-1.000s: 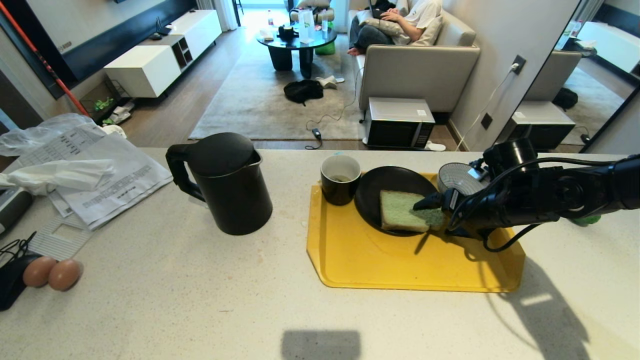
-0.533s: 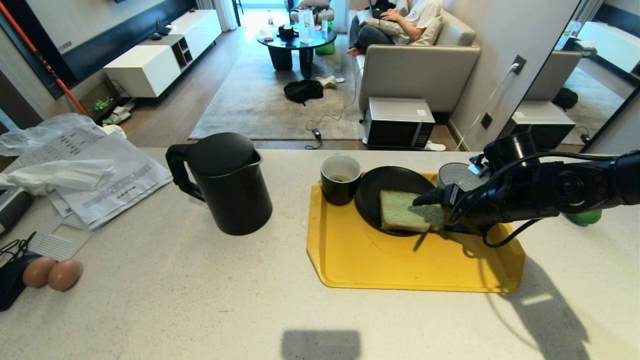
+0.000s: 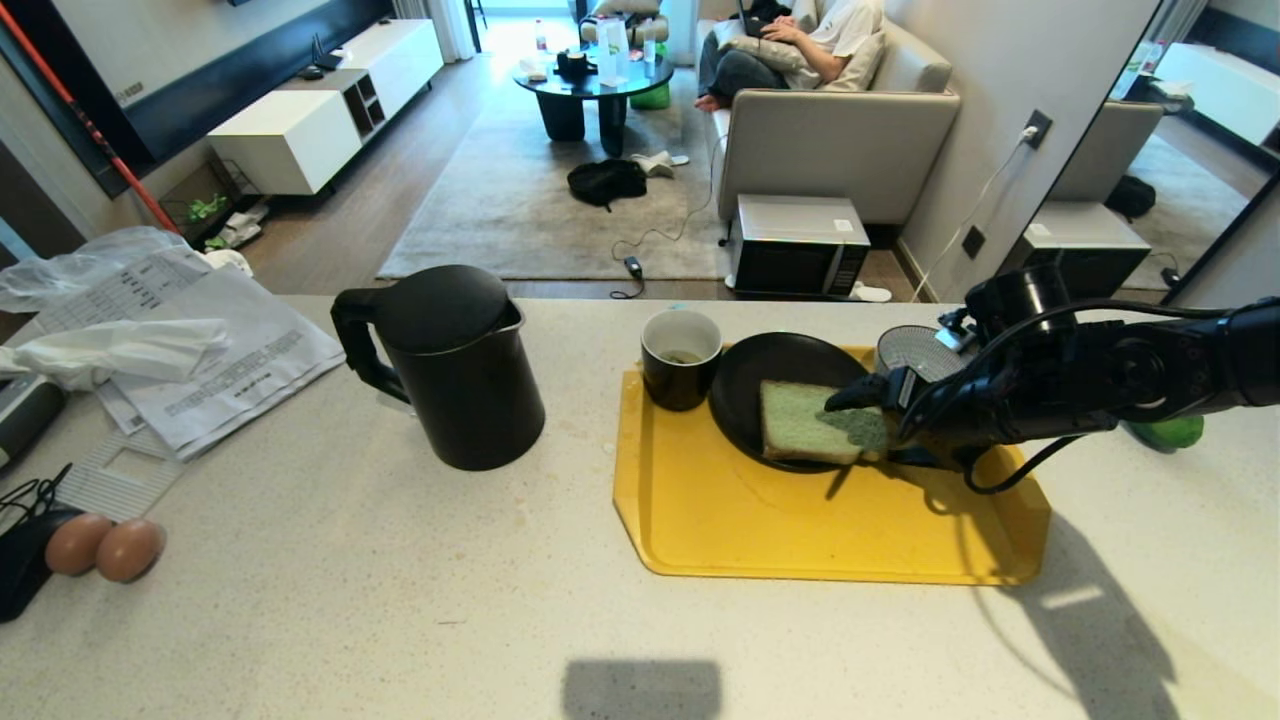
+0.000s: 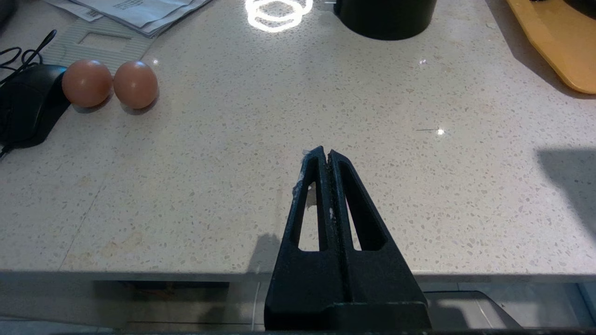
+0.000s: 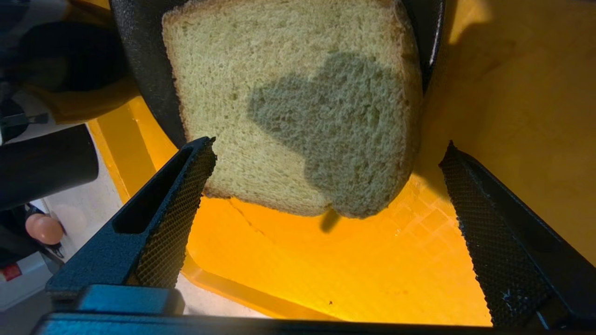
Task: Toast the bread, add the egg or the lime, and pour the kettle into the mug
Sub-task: Pick up the bread slice, then put the bread slices in the toaster
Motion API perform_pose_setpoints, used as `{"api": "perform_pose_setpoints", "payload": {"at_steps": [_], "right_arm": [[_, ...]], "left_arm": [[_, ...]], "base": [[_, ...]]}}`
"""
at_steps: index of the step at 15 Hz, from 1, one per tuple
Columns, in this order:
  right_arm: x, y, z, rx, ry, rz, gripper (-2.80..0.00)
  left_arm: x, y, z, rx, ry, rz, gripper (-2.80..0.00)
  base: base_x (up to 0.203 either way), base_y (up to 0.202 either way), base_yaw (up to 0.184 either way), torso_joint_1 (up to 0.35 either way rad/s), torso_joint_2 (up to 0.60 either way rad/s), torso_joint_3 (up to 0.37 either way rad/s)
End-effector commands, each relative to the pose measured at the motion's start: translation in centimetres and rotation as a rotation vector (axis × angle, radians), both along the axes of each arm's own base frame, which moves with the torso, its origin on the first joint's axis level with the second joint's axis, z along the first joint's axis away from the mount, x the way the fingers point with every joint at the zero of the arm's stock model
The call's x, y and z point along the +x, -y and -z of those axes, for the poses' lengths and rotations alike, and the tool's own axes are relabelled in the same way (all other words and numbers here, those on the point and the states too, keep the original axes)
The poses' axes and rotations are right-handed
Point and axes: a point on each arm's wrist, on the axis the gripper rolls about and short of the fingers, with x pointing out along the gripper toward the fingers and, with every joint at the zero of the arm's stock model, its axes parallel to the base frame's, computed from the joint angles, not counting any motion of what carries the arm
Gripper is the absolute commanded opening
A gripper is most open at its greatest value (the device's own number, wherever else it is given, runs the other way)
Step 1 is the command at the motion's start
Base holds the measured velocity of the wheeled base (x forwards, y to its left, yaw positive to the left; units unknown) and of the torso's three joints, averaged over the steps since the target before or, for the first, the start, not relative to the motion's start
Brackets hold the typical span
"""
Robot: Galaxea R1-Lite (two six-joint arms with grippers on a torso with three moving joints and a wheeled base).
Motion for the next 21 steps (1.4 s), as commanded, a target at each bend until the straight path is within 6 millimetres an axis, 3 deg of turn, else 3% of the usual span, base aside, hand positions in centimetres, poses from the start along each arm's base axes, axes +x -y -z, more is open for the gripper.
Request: {"api": "perform_pose_setpoints", "payload": {"at_steps": [1, 2, 11, 16, 21], "right_arm": [[0.1, 0.0, 0.1, 0.006, -0.008, 0.004, 0.00], [0.1, 0.0, 0.1, 0.006, -0.009, 0.004, -2.80], [-1.1, 0.2, -1.1, 0.005, -0.012, 0.005, -2.80], [-4.1, 0.5, -5.3, 0.020, 0.073, -0.001, -2.80], [-9.6, 1.3, -10.6, -0.042, 0.280, -0.082, -2.80]], "left_arm": [[0.0, 0.0, 0.0, 0.000, -0.001, 0.000, -2.80], [0.0, 0.0, 0.0, 0.000, -0.001, -0.001, -2.80], [0.0, 0.0, 0.0, 0.000, -0.001, 0.000, -2.80], [0.0, 0.0, 0.0, 0.000, -0.001, -0.001, -2.80], [0.0, 0.0, 0.0, 0.000, -0.001, -0.001, -2.80]], "base": [[0.000, 0.000, 0.000, 0.000, 0.00, 0.000], [0.000, 0.000, 0.000, 0.000, 0.00, 0.000], [0.000, 0.000, 0.000, 0.000, 0.00, 0.000], [0.000, 0.000, 0.000, 0.000, 0.00, 0.000], [0.000, 0.000, 0.000, 0.000, 0.00, 0.000]]}}
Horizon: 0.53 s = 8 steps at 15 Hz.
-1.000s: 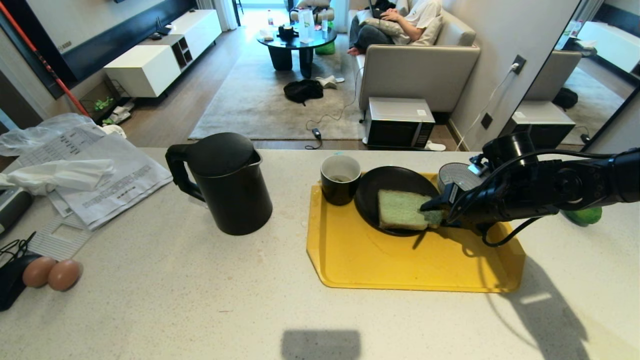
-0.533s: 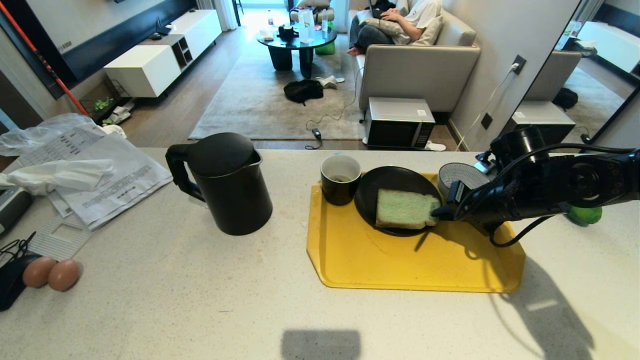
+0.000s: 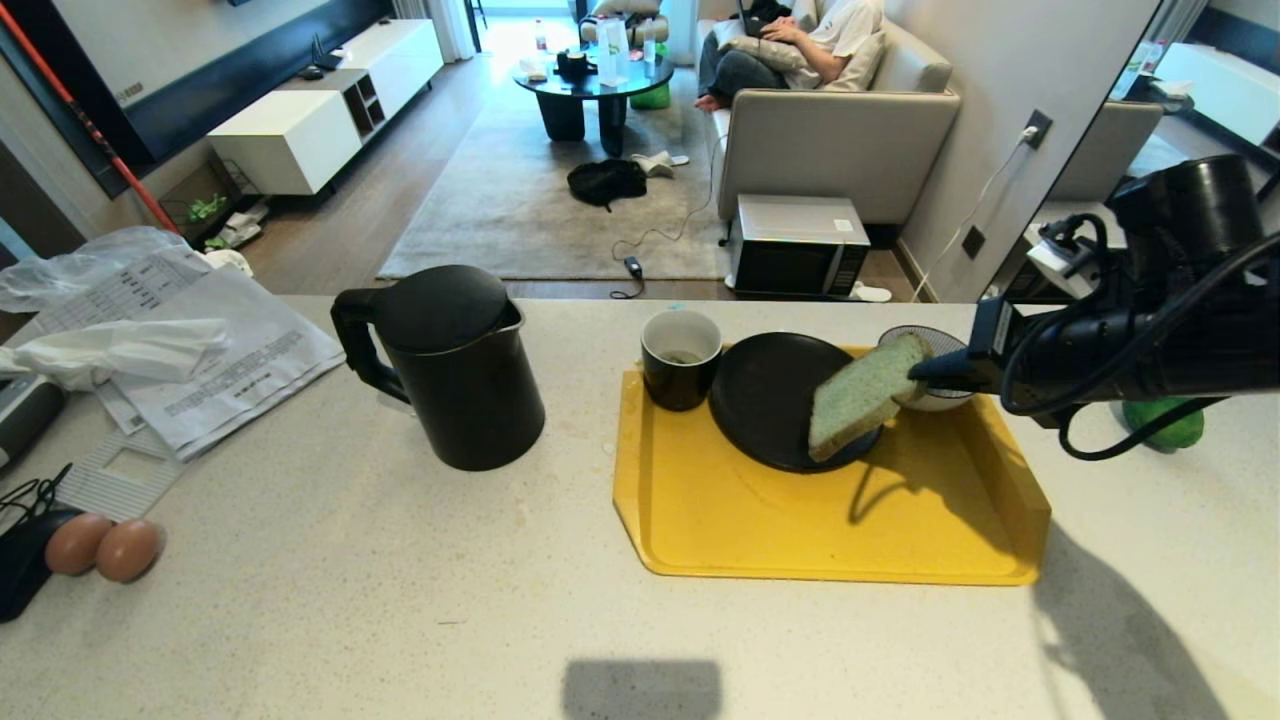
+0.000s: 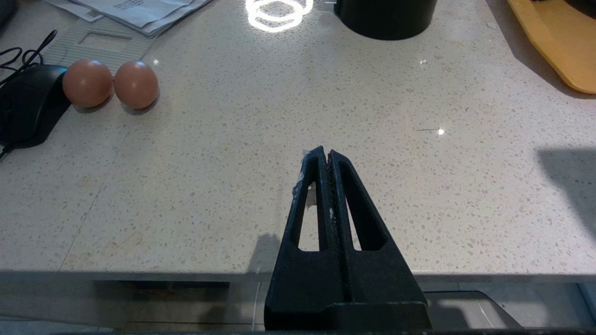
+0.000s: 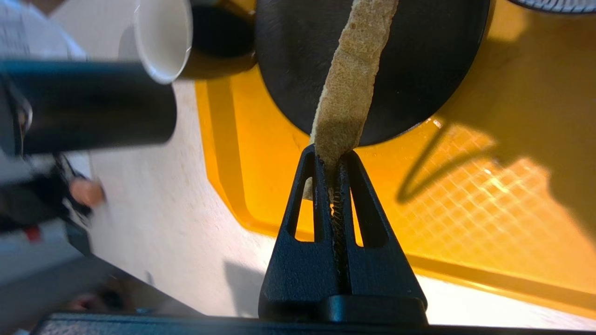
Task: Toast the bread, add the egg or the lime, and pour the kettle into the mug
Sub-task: Put the bread slices in the toaster
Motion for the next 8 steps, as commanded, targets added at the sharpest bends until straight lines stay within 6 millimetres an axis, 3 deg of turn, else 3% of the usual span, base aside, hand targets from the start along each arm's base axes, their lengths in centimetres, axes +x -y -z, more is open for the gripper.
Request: {"api": "perform_pose_setpoints", "payload": {"at_steps": [1, 6, 8], "right_arm": [[-3.3, 0.5, -2.5, -0.060, 0.120, -0.052, -2.80], [-7.1, 1.8, -5.8, -0.163, 0.214, -0.075, -2.80], [-7.9, 2.3, -6.9, -0.242, 0.263, -0.006, -2.80]], "left_arm": [[0.0, 0.0, 0.0, 0.000, -0.001, -0.001, -2.80], [0.0, 0.0, 0.0, 0.000, -0.001, -0.001, -2.80], [0.0, 0.0, 0.0, 0.000, -0.001, 0.001, -2.80]], "base": [[0.000, 0.000, 0.000, 0.000, 0.00, 0.000], [0.000, 0.000, 0.000, 0.000, 0.00, 0.000], [0.000, 0.000, 0.000, 0.000, 0.00, 0.000]]}}
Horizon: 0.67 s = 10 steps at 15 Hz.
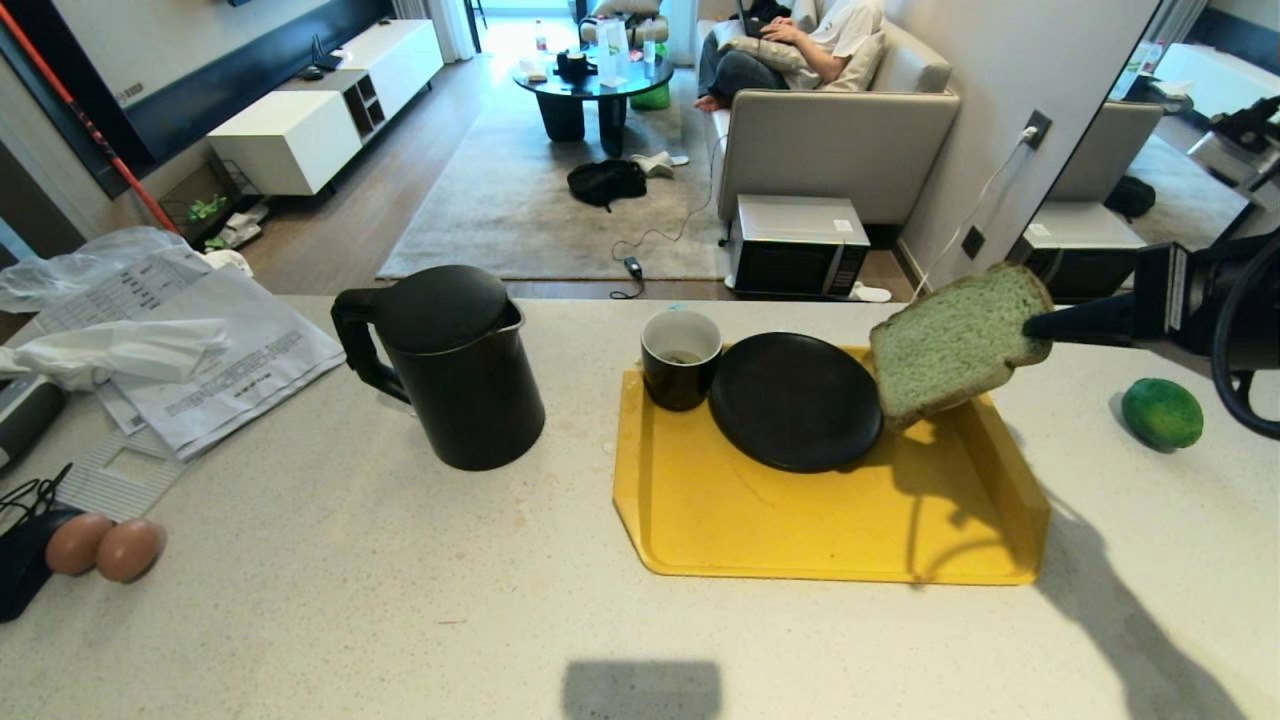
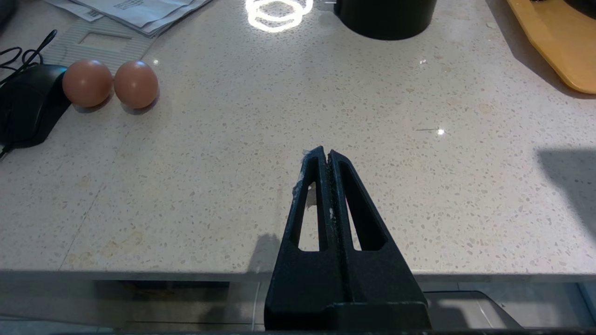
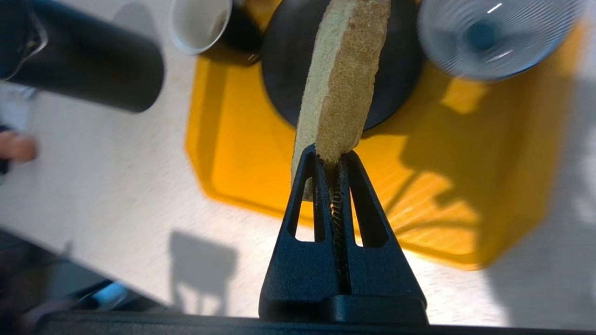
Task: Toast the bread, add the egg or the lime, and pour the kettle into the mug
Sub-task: Put the bread slices in the toaster
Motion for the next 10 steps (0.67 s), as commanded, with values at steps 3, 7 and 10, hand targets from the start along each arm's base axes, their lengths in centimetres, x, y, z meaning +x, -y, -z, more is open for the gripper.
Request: {"api": "perform_pose_setpoints", "payload": {"at_steps": [3, 7, 10], "right_arm": [[-2.7, 0.8, -2.4, -0.132, 0.143, 0.101, -2.80], [-5.2, 1.7, -3.9, -0.250, 0.242, 0.173, -2.80], [-7.2, 2.6, -3.8, -0.296, 0.240, 0.222, -2.80]], "left_arm": [[0.0, 0.0, 0.0, 0.000, -0.001, -0.001, -2.80], [0.0, 0.0, 0.0, 0.000, -0.001, 0.000, -2.80], [0.0, 0.0, 0.0, 0.000, -0.001, -0.001, -2.80]], "base": [[0.000, 0.000, 0.000, 0.000, 0.00, 0.000], [0.000, 0.000, 0.000, 0.000, 0.00, 0.000], [0.000, 0.000, 0.000, 0.000, 0.00, 0.000]]}}
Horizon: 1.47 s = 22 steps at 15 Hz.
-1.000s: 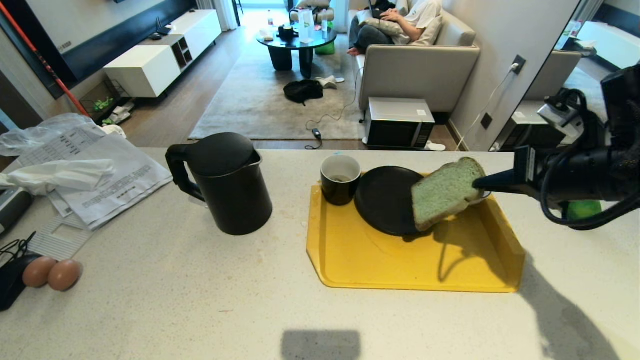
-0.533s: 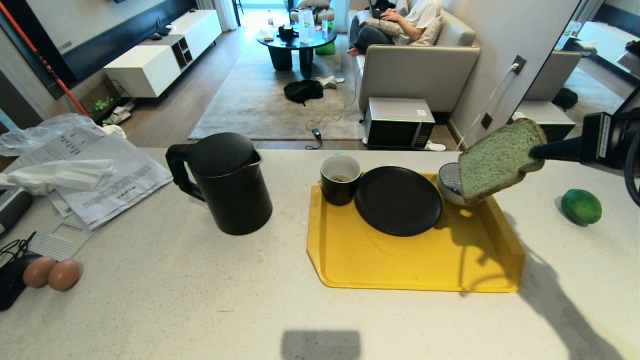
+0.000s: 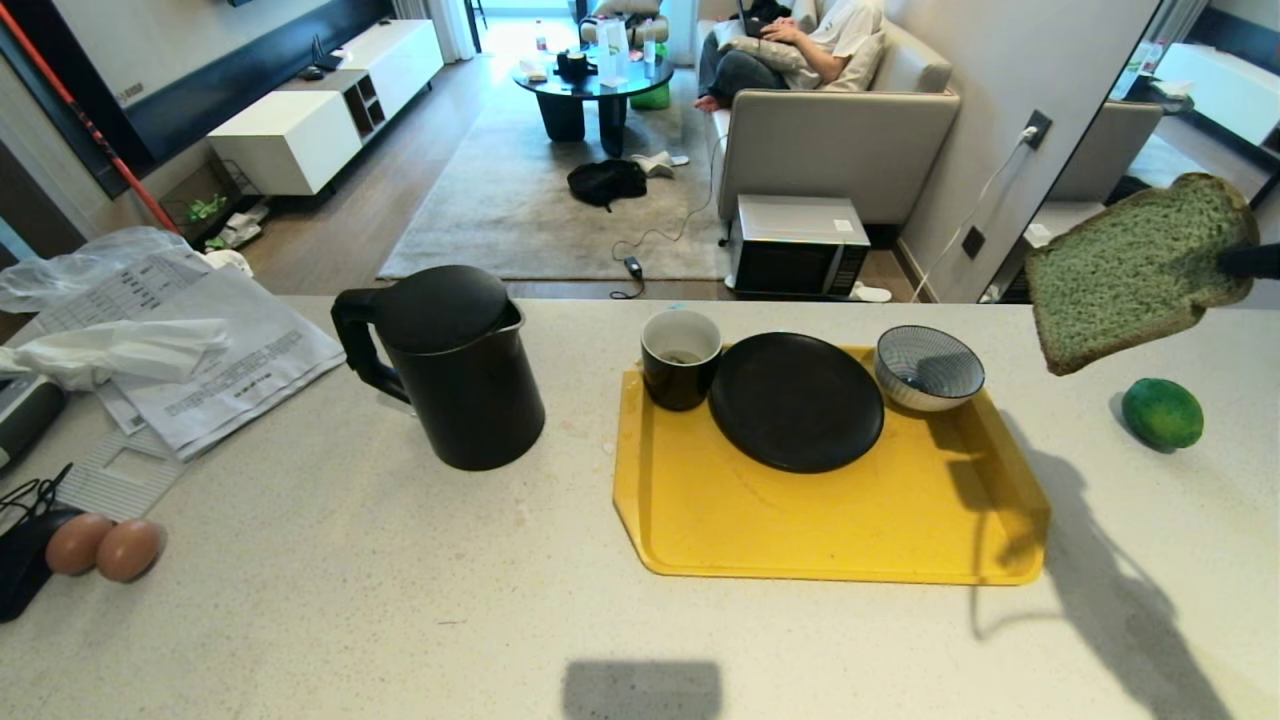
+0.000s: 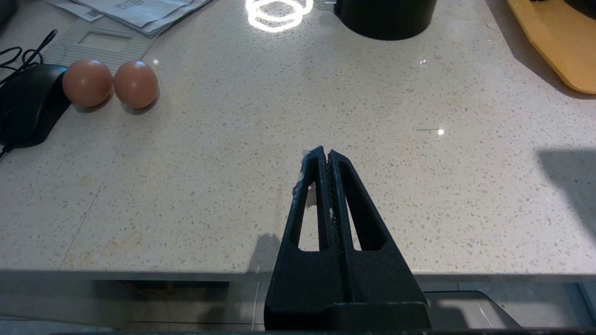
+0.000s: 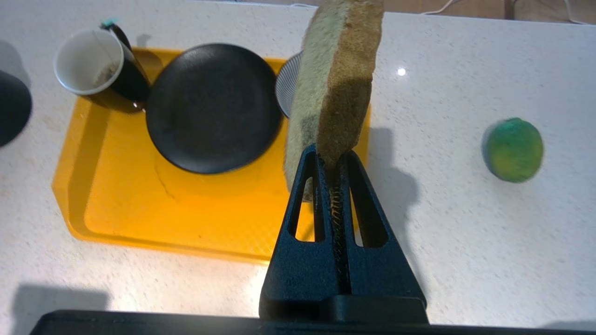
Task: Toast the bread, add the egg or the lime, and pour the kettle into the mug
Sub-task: Put the bread slices in the toaster
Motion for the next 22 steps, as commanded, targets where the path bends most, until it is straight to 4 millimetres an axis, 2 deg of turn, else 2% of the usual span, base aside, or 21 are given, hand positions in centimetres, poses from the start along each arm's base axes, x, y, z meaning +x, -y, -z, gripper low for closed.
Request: {"api": "perform_pose_setpoints", "payload": {"at_steps": [1, 3, 6, 9, 12, 14, 22], "right_arm": [[-2.1, 0.3, -0.6, -0.010, 0.038, 0.016, -2.80], [-4.1, 0.6, -0.8, -0.039, 0.062, 0.052, -2.80], [-8.2, 1.0, -0.8, -0.126, 0.111, 0.059, -2.80], [-10.4, 1.3, -0.4, -0.173, 0.110, 0.106, -2.80], [-11.3, 1.5, 0.1, -0.214, 0.095, 0.150, -2.80], [-11.4, 1.6, 0.8, -0.239, 0.076, 0.163, -2.80], [-11.7, 1.7, 1.4, -0.263, 0.060, 0.213, -2.80]], "left_arm": [[0.0, 0.0, 0.0, 0.000, -0.001, -0.001, -2.80], [0.0, 0.0, 0.0, 0.000, -0.001, -0.001, -2.80], [0.0, 0.0, 0.0, 0.000, -0.001, 0.001, -2.80], [0.0, 0.0, 0.0, 0.000, -0.001, -0.001, -2.80], [0.0, 0.0, 0.0, 0.000, -0.001, 0.001, -2.80], [0.0, 0.0, 0.0, 0.000, -0.001, -0.001, -2.80], [0.0, 0.0, 0.0, 0.000, -0.001, -0.001, -2.80]], "base": [[0.000, 0.000, 0.000, 0.000, 0.00, 0.000], [0.000, 0.000, 0.000, 0.000, 0.00, 0.000], [0.000, 0.000, 0.000, 0.000, 0.00, 0.000], [0.000, 0.000, 0.000, 0.000, 0.00, 0.000], [0.000, 0.000, 0.000, 0.000, 0.00, 0.000], [0.000, 0.000, 0.000, 0.000, 0.00, 0.000], [0.000, 0.000, 0.000, 0.000, 0.00, 0.000]]}}
